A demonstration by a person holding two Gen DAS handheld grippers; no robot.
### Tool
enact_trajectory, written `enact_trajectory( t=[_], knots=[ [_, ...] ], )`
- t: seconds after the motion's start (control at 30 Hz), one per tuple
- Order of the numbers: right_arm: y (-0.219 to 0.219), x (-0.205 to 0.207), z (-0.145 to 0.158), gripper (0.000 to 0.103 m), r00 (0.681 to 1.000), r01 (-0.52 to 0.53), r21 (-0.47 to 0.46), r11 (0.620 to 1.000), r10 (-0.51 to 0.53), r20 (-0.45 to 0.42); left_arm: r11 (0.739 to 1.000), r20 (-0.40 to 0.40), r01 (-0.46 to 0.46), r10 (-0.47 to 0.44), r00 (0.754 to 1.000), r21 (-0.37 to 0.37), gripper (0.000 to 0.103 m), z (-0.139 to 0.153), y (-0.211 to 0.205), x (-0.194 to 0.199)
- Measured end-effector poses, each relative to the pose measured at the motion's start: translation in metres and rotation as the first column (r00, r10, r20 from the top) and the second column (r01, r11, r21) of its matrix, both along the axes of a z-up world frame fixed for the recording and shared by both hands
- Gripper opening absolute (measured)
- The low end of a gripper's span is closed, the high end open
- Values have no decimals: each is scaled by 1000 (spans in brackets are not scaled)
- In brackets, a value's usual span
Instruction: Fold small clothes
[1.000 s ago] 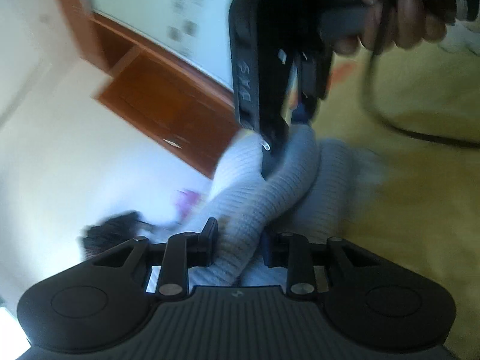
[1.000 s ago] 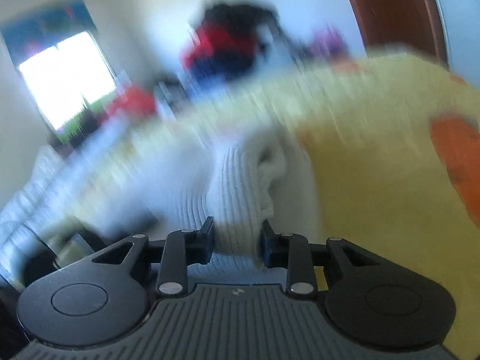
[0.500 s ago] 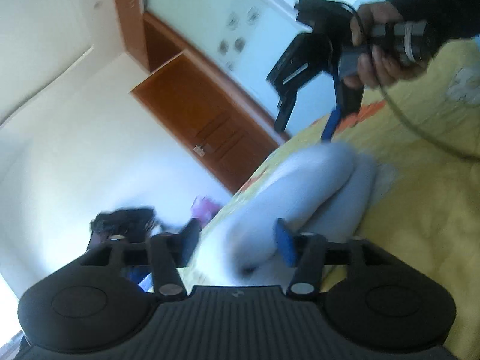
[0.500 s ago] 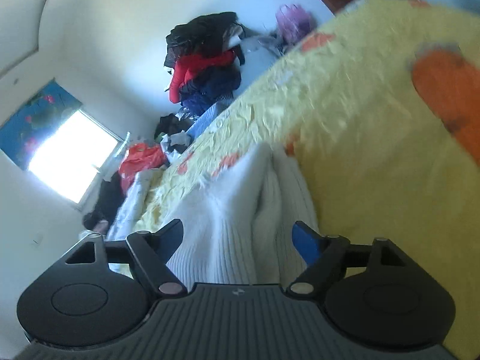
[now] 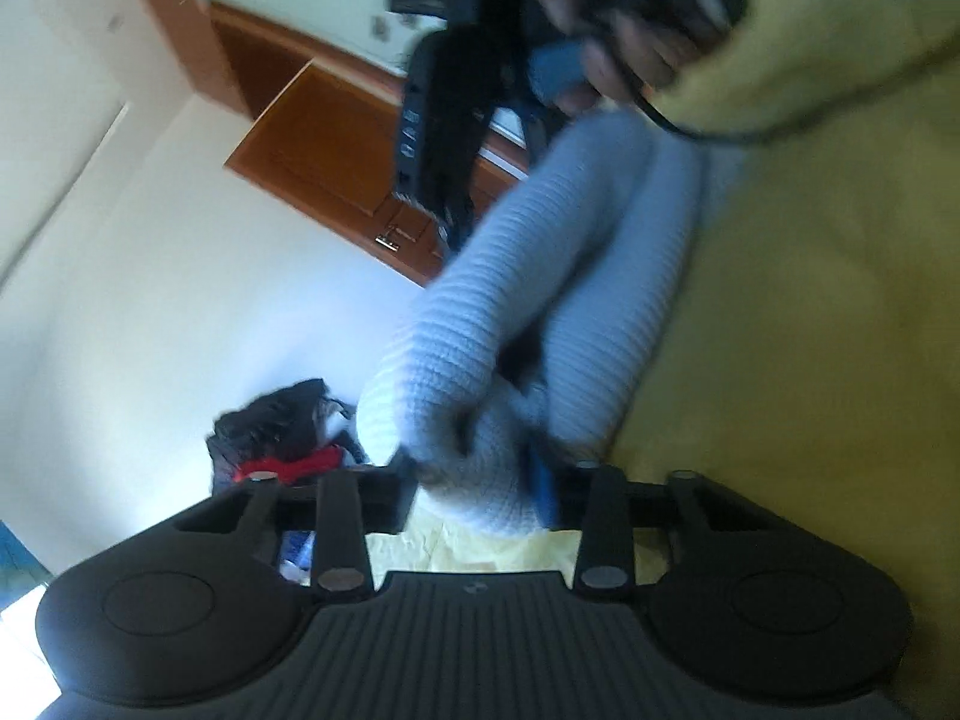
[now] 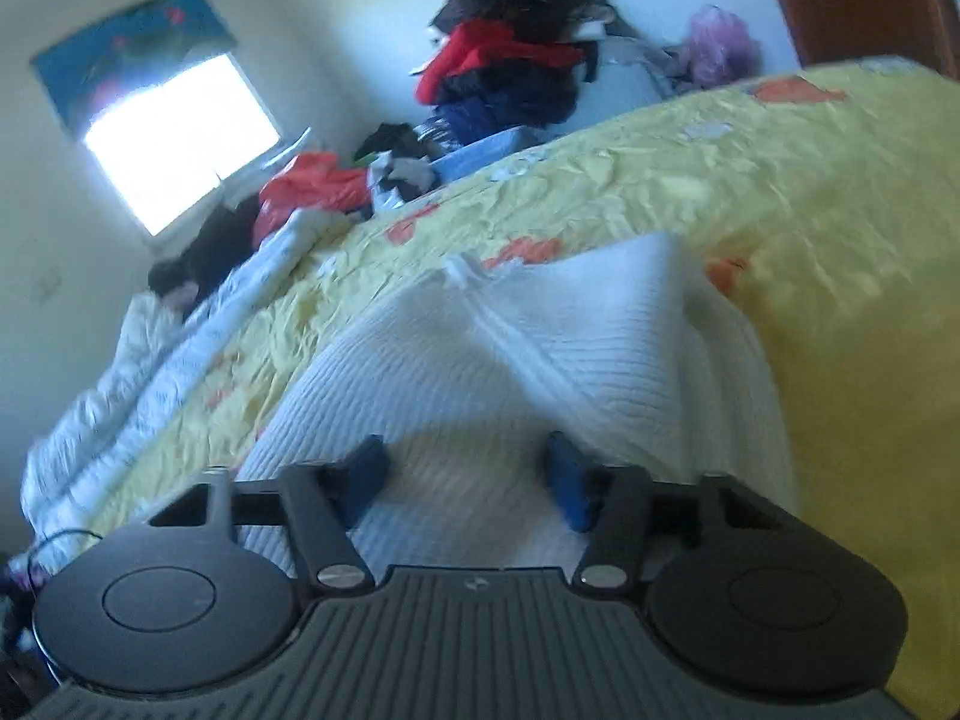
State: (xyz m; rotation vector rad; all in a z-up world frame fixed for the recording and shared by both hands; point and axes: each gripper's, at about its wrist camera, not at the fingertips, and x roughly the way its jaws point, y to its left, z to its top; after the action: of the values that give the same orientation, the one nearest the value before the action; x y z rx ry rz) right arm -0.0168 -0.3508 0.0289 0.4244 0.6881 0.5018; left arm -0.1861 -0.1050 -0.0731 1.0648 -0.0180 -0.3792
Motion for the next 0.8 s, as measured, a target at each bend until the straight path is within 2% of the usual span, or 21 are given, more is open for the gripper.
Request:
enact_trajectory(
  t=[0.17, 0.23, 0.33, 0.4, 0.5, 0.57, 0.63, 0.67, 0.73, 0.77, 0.8],
  knots=[
    [-2, -1, -1, 50, 1000, 3, -7, 1000, -3, -2, 1000, -44, -4, 3, 999, -29, 33, 11, 3, 0],
    [0, -1, 3, 52, 1000, -4, -30, 1000, 4, 0, 997, -49, 30, -33, 998, -67, 35, 24, 13, -8],
    [2, -5, 15, 64, 1000, -8, -33, 999, 8, -15, 988, -60, 96, -104, 993, -123, 36, 47, 38, -18],
    [-2, -5, 33, 74, 1000, 3, -5, 1000, -3, 9, 980, -75, 101, -115, 991, -172, 39, 64, 53, -15],
    [-10, 11, 63, 82, 996, 17, 47, 999, -21, 83, 955, -74, 43, -68, 995, -294, 45, 94, 60, 12],
    [-8, 35, 72, 87, 997, 18, 92, 996, -25, 75, 914, -83, -28, -6, 997, -405, 68, 107, 53, 42],
    [-2, 65, 66, 90, 1000, 6, 152, 988, -9, 24, 892, -115, -90, 42, 992, -443, 69, 106, 36, 72],
    [4, 83, 57, 90, 1000, 0, 174, 985, 5, -24, 894, -142, -109, 52, 989, -434, 67, 102, 26, 86],
    [16, 107, 40, 89, 997, -5, 114, 993, 14, -79, 890, -212, -112, 18, 977, -443, 66, 95, 11, 101],
    [22, 119, 28, 88, 993, 14, 28, 1000, -11, -115, 877, -259, -123, -2, 966, -465, 64, 92, 8, 105],
    [28, 129, 13, 77, 987, 31, -91, 995, -45, -153, 863, -316, -146, -17, 949, -484, 62, 93, 10, 111]
  ],
)
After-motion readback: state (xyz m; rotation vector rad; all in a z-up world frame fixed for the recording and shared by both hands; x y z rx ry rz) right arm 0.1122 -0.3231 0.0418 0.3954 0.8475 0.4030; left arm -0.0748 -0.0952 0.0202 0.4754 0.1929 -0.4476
